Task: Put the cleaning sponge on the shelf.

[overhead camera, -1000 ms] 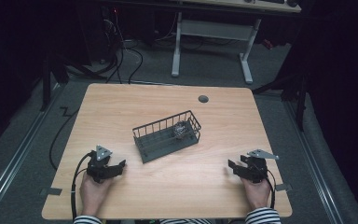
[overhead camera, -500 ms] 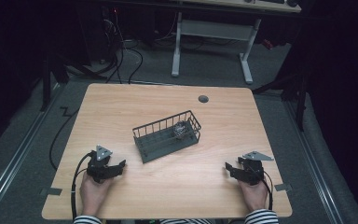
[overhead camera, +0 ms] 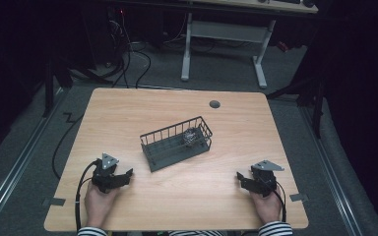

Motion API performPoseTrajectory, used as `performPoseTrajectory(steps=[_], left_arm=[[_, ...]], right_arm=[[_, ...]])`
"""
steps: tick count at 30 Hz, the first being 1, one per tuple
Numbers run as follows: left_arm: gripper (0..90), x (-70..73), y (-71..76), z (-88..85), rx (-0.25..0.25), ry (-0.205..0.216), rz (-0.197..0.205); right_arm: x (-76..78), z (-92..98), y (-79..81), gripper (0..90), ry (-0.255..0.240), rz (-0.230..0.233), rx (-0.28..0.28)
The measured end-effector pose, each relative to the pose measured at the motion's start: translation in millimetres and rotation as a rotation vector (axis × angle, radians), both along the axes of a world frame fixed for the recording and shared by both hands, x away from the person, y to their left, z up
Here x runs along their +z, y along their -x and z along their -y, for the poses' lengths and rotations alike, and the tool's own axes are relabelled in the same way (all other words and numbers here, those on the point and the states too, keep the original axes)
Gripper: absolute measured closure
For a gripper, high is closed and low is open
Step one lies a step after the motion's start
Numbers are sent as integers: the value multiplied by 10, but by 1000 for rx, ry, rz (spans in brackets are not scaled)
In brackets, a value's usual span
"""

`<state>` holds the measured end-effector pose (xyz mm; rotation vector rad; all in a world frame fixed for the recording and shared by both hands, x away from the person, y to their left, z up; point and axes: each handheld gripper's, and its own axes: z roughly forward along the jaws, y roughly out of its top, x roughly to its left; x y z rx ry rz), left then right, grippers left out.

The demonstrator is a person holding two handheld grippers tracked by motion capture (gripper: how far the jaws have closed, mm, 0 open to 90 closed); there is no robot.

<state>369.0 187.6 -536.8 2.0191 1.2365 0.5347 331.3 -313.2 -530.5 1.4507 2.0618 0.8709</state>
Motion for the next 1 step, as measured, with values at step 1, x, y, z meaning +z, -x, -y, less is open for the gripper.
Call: performPoseTrajectory(steps=[1], left_arm=[[263,0,0,0,0,0,0]], right_arm=[[0,0,0,345,0,0,0]])
